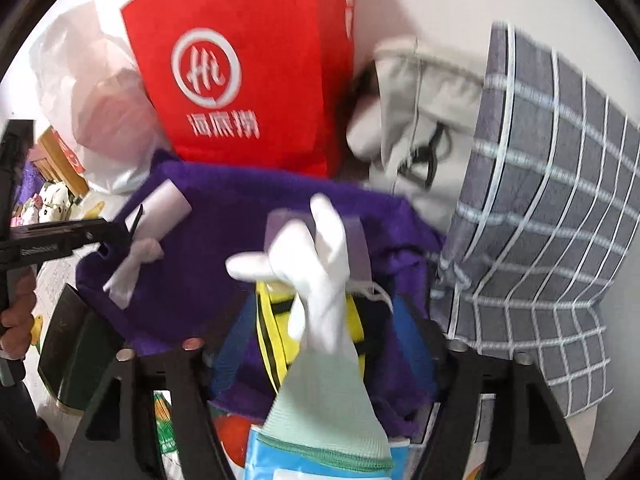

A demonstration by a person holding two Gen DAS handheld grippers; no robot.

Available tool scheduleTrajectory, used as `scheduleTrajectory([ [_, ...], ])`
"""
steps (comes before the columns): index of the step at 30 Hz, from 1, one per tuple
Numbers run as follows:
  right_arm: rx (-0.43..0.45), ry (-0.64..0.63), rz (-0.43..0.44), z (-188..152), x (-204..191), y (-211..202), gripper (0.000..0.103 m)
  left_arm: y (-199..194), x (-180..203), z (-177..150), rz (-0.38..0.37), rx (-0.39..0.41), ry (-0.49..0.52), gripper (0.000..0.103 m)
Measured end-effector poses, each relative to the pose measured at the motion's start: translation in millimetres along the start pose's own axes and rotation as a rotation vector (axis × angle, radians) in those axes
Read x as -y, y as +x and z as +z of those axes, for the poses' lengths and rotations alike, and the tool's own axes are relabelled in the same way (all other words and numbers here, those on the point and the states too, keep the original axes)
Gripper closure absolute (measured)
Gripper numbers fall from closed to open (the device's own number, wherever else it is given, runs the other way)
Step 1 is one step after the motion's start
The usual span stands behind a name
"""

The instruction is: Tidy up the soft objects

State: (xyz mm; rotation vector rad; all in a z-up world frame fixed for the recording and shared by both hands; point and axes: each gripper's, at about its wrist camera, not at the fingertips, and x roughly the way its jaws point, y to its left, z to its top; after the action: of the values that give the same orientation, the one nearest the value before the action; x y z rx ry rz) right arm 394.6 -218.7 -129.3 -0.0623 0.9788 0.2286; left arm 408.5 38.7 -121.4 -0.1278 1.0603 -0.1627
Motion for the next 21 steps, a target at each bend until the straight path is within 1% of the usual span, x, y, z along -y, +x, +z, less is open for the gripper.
scheduleTrajectory([
  [1,-0.025,0.003,0.009,-1.5,1.2,6.4,0.078,-0.1,0.8,-0.3,0.002,-0.001,0.005,0.060],
  [2,-0.042,0.005,0.021,-2.9,2.0,12.9,0.085,0.1,1.6,-0.3,0.005,-0.001,0.008,0.060],
  [3,-0.035,0.008,0.034,-4.0,2.5,15.5,0.091,0.4,2.3,-0.3,0.006,-0.002,0.012,0.060],
  [4,-0.014,0.013,0.043,-3.9,2.9,16.2,0.091,0.4,2.5,-0.6,0.007,-0.003,0.015,0.060],
  [8,0.119,0.034,0.060,-0.6,2.8,5.2,0.093,1.3,1.6,0.0,0.012,-0.005,0.013,0.060],
  [11,0.181,0.077,0.062,2.9,7.9,-3.8,0.093,0.8,1.2,0.4,0.011,-0.005,0.011,0.060],
  [13,0.173,0.082,0.067,4.8,8.5,-2.6,0.089,-0.7,2.0,0.9,0.010,-0.003,0.014,0.060],
  [14,0.155,0.072,0.063,4.7,7.2,0.0,0.085,-1.5,2.9,1.0,0.010,-0.003,0.017,0.060],
  [15,0.143,0.063,0.057,4.5,5.6,1.6,0.071,-4.4,3.1,0.4,0.009,-0.003,0.021,0.060],
  [16,0.128,0.051,0.036,4.2,2.9,3.6,0.054,-5.6,4.4,0.3,0.009,-0.003,0.025,0.060],
  [17,0.126,0.045,0.015,3.6,0.7,3.8,0.049,-6.9,5.9,0.3,0.009,-0.003,0.030,0.060],
  [19,0.151,0.031,-0.027,2.3,-3.9,-3.0,0.048,-12.5,9.2,0.5,0.015,0.001,0.046,0.059],
  [21,0.170,0.026,-0.039,1.3,-5.2,-15.4,0.048,-23.1,11.6,0.4,0.020,0.020,0.055,0.056],
])
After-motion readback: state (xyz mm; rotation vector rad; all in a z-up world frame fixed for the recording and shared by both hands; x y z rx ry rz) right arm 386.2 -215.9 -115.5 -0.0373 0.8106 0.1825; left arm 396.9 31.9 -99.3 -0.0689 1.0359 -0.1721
